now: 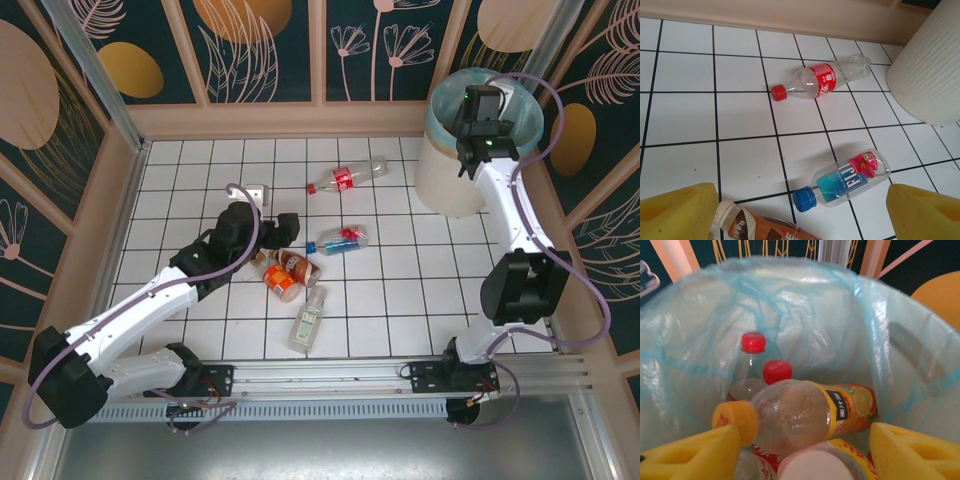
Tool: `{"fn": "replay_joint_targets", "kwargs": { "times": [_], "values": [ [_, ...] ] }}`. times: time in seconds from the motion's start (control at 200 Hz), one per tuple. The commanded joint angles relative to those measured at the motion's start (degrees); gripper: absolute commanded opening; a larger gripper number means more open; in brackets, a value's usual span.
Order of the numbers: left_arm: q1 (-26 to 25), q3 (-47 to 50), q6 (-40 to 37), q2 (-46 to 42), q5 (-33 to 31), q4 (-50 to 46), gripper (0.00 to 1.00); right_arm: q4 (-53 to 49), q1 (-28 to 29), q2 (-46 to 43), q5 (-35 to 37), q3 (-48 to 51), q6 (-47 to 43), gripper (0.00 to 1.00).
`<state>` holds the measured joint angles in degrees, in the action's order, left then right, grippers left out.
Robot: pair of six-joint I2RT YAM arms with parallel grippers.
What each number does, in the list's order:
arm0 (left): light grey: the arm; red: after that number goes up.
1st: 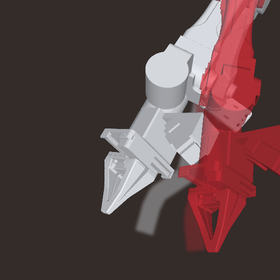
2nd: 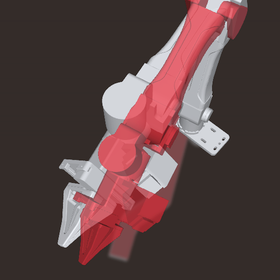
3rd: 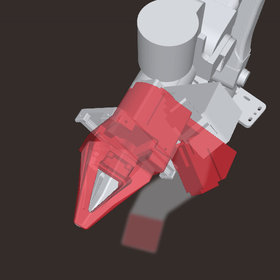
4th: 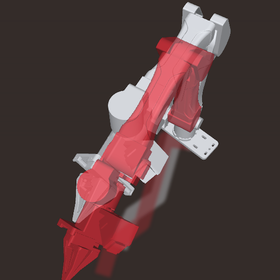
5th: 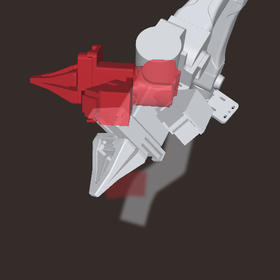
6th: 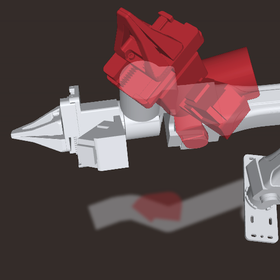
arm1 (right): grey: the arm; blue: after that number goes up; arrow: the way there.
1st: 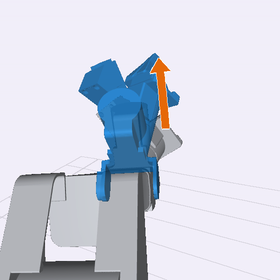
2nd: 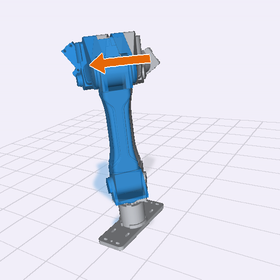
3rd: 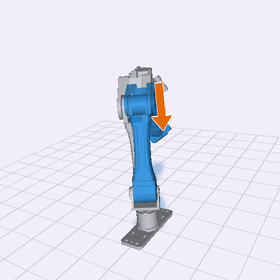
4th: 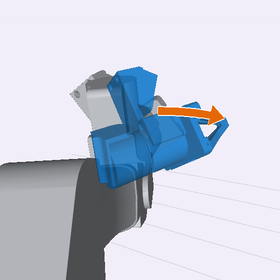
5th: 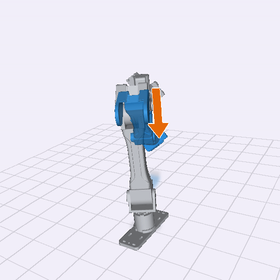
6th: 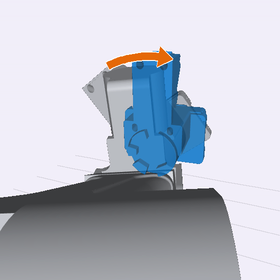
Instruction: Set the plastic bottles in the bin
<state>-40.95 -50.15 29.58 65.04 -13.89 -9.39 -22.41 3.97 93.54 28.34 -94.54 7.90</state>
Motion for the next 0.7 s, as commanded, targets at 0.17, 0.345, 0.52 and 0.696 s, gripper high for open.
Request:
{"fn": "replay_joint_targets", "kwargs": {
  "times": [0.17, 0.345, 0.52, 0.696],
  "values": [
    [-0.31, -1.97, -1.41, 1.76, 0.99, 2.62, 0.88, -0.07, 0.53, -3.41, -0.75, -0.76, 0.37, 0.4],
    [-0.27, -1.27, -1.24, 0.82, 0.9, 2.44, 0.88, 2.02, 0.08, -2.9, -1.56, 3.71, 0.94, 0.27],
    [-0.28, 0.37, -0.93, -0.75, 0.23, 2.27, 0.88, 1.4, -1.48, -1.61, -2.0, 7.01, 1.92, 0.21],
    [-0.27, 0.91, -0.84, -1.31, 0.01, 2.18, 0.88, 2.46, -4.16, -1.26, -3.7, 11.4, 3.25, 0.2]
  ]
}}
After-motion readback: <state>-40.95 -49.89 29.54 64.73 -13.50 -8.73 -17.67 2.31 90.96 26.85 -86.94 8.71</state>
